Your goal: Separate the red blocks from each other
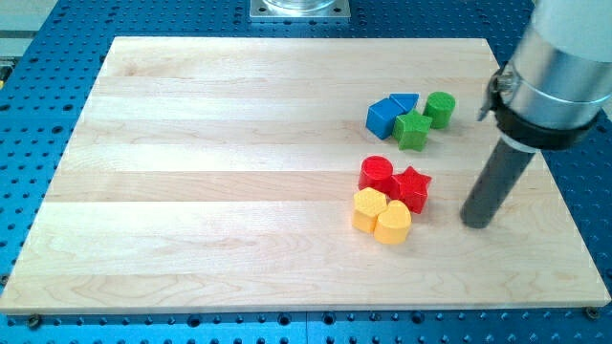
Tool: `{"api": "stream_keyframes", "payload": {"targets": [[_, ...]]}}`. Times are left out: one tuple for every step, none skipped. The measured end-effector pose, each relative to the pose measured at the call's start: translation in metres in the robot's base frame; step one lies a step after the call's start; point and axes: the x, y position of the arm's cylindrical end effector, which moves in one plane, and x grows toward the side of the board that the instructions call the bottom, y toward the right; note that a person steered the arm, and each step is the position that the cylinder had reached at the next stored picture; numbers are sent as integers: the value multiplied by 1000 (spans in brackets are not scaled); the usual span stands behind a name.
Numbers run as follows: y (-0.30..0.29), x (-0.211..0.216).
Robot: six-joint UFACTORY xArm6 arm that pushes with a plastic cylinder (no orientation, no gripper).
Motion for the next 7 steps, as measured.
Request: {"api": "stream_keyframes", "payload": {"targets": [[-26, -19], [-70, -56], [-115, -87], [-169, -110], [-214, -123], [-178, -121], [-137, -89]]}}
